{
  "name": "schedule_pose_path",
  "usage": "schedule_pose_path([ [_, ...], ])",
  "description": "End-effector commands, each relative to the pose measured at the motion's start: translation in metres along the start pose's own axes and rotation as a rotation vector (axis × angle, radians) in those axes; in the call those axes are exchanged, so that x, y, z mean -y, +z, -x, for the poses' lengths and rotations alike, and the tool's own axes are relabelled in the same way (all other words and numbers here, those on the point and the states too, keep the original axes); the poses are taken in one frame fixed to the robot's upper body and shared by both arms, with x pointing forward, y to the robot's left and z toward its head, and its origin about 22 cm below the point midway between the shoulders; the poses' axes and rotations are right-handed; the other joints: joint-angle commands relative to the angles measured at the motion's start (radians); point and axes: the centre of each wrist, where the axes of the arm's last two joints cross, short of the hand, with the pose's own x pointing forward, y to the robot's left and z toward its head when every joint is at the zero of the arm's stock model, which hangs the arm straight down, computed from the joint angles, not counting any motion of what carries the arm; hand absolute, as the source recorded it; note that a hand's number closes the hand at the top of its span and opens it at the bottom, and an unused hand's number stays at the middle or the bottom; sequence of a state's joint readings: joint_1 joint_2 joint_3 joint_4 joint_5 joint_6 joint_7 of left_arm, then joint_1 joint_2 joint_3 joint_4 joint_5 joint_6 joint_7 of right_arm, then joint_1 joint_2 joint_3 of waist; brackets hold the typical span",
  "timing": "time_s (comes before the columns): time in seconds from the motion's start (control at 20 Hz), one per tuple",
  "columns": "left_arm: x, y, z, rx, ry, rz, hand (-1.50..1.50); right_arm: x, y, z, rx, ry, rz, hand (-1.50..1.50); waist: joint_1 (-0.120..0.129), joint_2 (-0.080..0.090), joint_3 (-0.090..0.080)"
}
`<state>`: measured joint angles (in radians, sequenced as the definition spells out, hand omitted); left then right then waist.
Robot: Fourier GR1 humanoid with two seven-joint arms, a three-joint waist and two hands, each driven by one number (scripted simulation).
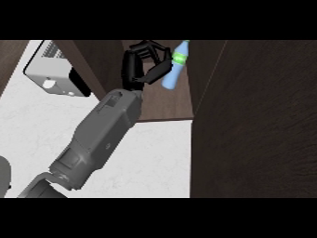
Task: Pick up the bottled water, place it into the cabinet and close the cabinet
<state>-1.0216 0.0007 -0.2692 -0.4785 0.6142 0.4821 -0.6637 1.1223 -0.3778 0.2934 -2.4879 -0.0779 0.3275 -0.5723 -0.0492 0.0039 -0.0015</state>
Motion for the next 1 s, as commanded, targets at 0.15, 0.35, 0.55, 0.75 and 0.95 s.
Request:
schedule_pose_path([
  [0.15,0.016,0.032,-0.007,-0.062,0.246,0.191,1.5,-0.008,-0.019,-0.022,0.054,0.025,0.014,-1.5,0.031,-0.007,-0.001],
  [0.35,0.019,0.076,0.001,-0.138,0.348,0.282,-1.5,-0.012,-0.021,-0.029,0.042,0.032,0.028,-1.5,0.061,-0.015,-0.001],
  [0.55,0.017,0.135,0.009,-0.176,0.435,0.342,-1.5,-0.015,-0.019,-0.027,0.044,0.047,0.066,-1.5,0.066,-0.019,-0.001],
  [0.75,-0.009,0.171,0.006,-0.198,0.405,0.28,-1.5,-0.021,-0.019,-0.029,0.044,0.043,0.041,-1.5,0.071,-0.021,0.0],
  [0.95,-0.04,0.211,-0.008,-0.189,0.37,0.21,-1.5,-0.017,-0.014,-0.024,0.031,0.047,0.051,-1.5,0.084,-0.022,0.001],
])
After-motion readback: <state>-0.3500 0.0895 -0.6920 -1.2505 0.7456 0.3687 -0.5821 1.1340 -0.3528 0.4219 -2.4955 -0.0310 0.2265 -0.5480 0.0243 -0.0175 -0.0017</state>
